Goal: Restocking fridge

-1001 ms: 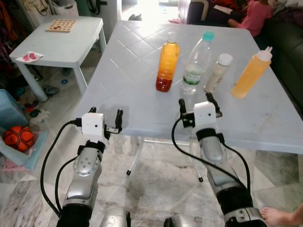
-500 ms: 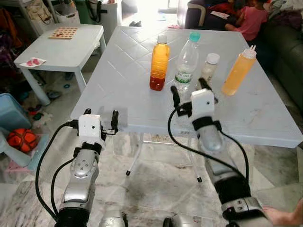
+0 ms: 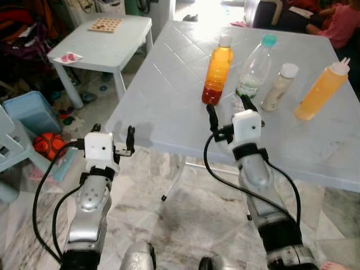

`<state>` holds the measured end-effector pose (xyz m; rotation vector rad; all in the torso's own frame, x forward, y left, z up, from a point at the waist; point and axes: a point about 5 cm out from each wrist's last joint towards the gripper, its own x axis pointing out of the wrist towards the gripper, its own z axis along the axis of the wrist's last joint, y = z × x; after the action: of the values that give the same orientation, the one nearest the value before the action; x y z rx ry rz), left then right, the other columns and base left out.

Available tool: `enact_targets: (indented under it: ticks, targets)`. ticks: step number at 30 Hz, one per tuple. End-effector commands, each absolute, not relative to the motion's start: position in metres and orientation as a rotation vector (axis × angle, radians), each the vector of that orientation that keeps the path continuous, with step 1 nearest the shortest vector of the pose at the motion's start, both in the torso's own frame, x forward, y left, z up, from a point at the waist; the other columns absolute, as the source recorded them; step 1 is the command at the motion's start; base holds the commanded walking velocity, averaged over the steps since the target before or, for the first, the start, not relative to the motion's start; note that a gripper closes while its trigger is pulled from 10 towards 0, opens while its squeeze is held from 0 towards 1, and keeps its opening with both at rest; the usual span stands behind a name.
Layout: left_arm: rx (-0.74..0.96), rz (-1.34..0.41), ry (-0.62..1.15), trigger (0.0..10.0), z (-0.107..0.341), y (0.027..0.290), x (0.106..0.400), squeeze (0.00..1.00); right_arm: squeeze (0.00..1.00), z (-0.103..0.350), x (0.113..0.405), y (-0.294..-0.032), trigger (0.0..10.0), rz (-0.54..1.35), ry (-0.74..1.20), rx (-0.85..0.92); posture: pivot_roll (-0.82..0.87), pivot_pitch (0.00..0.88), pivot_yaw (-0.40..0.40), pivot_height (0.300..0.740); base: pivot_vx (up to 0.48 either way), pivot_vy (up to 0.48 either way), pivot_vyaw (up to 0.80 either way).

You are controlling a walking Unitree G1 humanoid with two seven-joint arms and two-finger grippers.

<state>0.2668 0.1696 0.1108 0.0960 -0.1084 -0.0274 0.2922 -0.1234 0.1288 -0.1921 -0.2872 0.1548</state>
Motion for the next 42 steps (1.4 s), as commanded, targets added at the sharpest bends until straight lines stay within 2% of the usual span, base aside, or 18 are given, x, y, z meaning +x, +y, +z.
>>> enact_targets:
  ticks: [1,5,15,23,42]
  targets:
    - [0.097,-0.027,-0.107,10.0,0.114,0.174,0.264,0.00,0.00,0.136,0.287,-0.119,10.0,0.171,-0.315,-0.195,0.11,0.056,0.024,0.740,0.266,0.000,0.00]
    - [0.094,-0.041,-0.093,10.0,0.110,0.172,0.260,0.00,0.00,0.129,0.276,-0.114,10.0,0.200,-0.297,-0.199,0.10,0.067,0.023,0.740,0.288,0.000,0.00]
    - [0.074,-0.061,-0.106,10.0,0.115,0.161,0.268,0.00,0.00,0.145,0.284,-0.107,10.0,0.260,-0.337,-0.221,0.08,0.058,0.014,0.740,0.406,0.000,0.00]
    - [0.075,-0.044,-0.103,10.0,0.115,0.166,0.271,0.00,0.00,0.147,0.278,-0.103,10.0,0.310,-0.359,-0.270,0.08,0.054,0.008,0.740,0.383,0.000,0.00]
    - [0.073,-0.048,-0.109,10.0,0.116,0.164,0.274,0.00,0.00,0.162,0.292,-0.099,10.0,0.305,-0.410,-0.277,0.09,0.054,0.009,0.740,0.000,0.000,0.00]
